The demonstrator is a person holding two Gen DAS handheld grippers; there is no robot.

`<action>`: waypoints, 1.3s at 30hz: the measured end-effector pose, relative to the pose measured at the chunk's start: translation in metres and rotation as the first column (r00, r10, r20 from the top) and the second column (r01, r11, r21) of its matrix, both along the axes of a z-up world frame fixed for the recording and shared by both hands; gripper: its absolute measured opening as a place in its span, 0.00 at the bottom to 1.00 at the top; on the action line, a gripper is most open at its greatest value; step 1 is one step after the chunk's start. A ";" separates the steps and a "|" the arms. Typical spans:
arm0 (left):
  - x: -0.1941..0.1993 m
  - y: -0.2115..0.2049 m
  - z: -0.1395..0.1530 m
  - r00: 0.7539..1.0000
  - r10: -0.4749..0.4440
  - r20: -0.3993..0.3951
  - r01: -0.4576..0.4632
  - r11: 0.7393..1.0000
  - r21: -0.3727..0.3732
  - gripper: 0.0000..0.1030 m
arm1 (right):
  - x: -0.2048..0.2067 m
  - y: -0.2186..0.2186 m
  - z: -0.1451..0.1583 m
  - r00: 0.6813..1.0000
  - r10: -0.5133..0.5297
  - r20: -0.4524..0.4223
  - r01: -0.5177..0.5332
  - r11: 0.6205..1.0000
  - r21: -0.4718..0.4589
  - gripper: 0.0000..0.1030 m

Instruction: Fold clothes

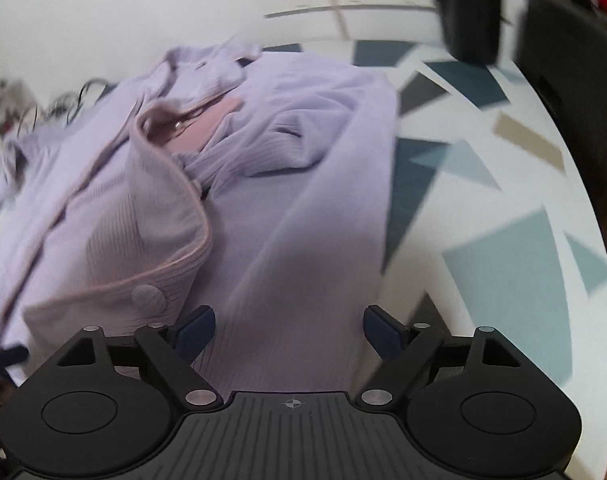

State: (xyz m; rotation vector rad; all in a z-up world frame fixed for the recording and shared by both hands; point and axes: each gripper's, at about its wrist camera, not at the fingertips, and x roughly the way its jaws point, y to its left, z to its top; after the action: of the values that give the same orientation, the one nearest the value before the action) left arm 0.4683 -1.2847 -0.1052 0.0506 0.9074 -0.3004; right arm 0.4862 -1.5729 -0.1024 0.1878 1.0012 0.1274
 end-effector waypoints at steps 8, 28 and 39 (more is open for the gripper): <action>0.012 0.002 0.025 0.998 0.008 -0.070 -0.012 0.998 -0.069 0.13 | 0.023 -0.045 -0.010 0.999 0.003 -0.032 0.005 0.974 0.227 0.11; 0.001 0.095 0.045 0.691 0.722 0.048 -0.723 0.690 0.024 0.71 | 0.046 -0.117 0.030 0.960 -0.272 0.068 0.213 0.863 0.457 0.63; 0.004 0.023 0.055 0.881 0.417 0.223 -0.464 0.856 0.230 0.85 | 0.145 0.015 0.041 0.993 0.099 0.061 -0.117 0.858 0.500 0.67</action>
State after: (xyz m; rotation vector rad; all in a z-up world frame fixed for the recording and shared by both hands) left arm 0.4721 -1.2621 -0.0504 0.1218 0.7640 0.2635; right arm 0.6314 -1.5581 -0.0613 0.6074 0.9285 0.4971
